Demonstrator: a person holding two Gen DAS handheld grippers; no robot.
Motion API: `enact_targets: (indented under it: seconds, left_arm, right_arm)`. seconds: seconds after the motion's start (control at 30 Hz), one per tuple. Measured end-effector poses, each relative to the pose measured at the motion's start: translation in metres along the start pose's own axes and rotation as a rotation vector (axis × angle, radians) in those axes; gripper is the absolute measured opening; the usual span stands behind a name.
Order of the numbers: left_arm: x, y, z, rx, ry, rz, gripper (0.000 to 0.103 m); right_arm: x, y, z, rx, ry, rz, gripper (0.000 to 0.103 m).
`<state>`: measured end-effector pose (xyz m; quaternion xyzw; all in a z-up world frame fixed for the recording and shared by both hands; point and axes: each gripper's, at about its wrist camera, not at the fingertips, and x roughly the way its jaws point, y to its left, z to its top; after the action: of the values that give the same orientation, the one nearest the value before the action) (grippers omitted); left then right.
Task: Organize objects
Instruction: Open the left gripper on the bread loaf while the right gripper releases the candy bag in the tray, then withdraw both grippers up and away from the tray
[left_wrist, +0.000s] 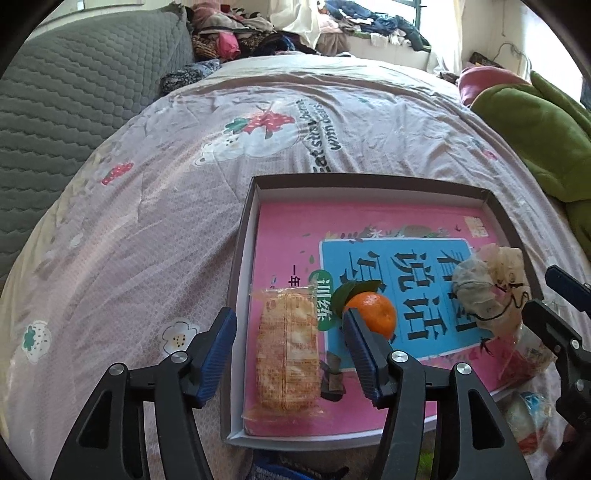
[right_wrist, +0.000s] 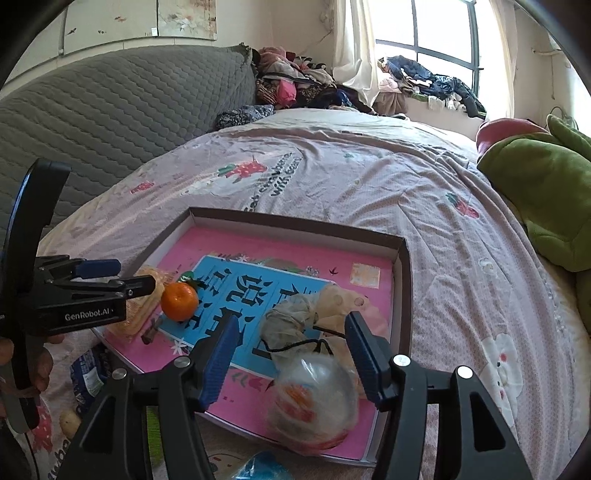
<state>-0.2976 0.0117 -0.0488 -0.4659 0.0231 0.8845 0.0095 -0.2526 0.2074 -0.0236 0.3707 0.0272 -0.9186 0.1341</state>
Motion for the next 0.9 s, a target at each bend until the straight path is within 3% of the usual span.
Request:
enact_targets:
  seconds: [0.47, 0.6, 0.9]
  left_arm:
    - [-0.058, 0.002, -0.004, 0.001, -0.056, -0.015, 0.064]
    - [-0.077, 0.004, -0.005, 0.001, -0.081, -0.010, 0.073]
    - [-0.114, 0.014, -0.013, -0.013, -0.117, -0.020, 0.074]
  right_arm:
    - [-0.061, 0.026, 0.012, -0.025, -0.096, 0.027, 0.064]
    - [-0.073, 0.029, 0.014, -0.020, -0.113, 0.039, 0.065]
    - [-0.108, 0.038, 0.014, -0.024, -0.149, 0.040, 0.065]
